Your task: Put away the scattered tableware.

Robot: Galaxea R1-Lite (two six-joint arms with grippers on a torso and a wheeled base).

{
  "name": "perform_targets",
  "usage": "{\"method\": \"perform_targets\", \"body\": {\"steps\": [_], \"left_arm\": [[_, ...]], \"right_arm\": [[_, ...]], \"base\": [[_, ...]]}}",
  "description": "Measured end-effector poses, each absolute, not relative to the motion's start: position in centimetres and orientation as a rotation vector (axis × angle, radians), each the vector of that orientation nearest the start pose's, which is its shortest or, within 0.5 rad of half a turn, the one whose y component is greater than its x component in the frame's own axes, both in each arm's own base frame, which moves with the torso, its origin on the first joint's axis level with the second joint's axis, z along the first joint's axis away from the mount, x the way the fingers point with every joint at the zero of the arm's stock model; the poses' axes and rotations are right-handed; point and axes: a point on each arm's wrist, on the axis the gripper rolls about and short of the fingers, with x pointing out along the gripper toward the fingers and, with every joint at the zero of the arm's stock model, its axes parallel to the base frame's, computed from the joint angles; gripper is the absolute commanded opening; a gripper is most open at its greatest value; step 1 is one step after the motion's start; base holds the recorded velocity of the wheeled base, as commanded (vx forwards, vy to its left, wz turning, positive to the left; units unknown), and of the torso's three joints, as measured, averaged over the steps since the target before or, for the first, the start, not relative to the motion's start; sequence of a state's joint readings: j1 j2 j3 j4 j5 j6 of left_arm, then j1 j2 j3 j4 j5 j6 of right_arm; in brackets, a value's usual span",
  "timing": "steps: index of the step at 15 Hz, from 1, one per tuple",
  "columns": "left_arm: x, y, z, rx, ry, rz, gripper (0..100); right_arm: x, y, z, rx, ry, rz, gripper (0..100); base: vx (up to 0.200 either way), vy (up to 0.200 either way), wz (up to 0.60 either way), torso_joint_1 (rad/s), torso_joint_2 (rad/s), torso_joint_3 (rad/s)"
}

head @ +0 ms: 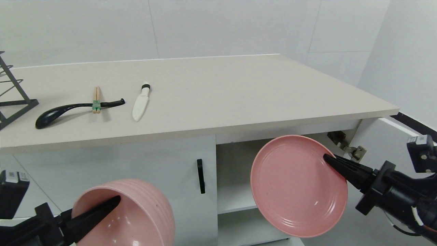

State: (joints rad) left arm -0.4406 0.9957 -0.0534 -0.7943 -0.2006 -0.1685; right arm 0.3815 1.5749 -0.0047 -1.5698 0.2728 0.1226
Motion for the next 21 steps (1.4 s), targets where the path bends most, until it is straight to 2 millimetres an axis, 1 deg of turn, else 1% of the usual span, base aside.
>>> {"method": "perform_targets", "body": {"steps": [6,8,12,13,15,18,20,21], "left_arm": [[9.1,-4.8,13.8,-0.143,0.219,-0.624,0],[9.1,-4.8,13.8,-0.139,0.220,-0.626,0],[9.1,-4.8,13.8,-0.139,0.216,-0.626,0],[9.1,-4.8,13.8,-0.140,0.215,-0.626,0],[9.1,-4.8,13.9,-0.140,0.213,-0.626,0],[9.1,-4.8,13.9,-0.140,0.210,-0.627,0],[9.1,-4.8,13.9,-0.140,0.209,-0.627,0],[9.1,-4.8,13.9,-0.140,0.208,-0.627,0]], "right_arm": [[16.9,7.3,11.7,0.116,0.088,0.641,0],[17.1,7.3,11.3,0.115,0.111,0.639,0],[17.3,7.4,11.0,0.114,0.124,0.637,0],[17.3,7.4,11.0,0.114,0.123,0.637,0],[17.3,7.4,11.0,0.113,0.126,0.636,0],[17.3,7.4,11.0,0.113,0.127,0.637,0],[17.3,7.4,10.9,0.114,0.128,0.637,0],[17.3,7.4,11.0,0.114,0.125,0.639,0]], "base": [[0.000,0.000,0.00,0.000,0.00,0.000],[0.000,0.000,0.00,-0.007,0.16,0.127],[0.000,0.000,0.00,0.002,0.04,0.022],[0.000,0.000,0.00,-0.222,0.07,-0.212],[0.000,0.000,0.00,-0.586,0.09,-0.496],[0.000,0.000,0.00,-0.743,0.07,-0.629],[0.000,0.000,0.00,-0.725,0.02,-0.459],[0.000,0.000,0.00,-0.466,0.00,-0.325]]}}
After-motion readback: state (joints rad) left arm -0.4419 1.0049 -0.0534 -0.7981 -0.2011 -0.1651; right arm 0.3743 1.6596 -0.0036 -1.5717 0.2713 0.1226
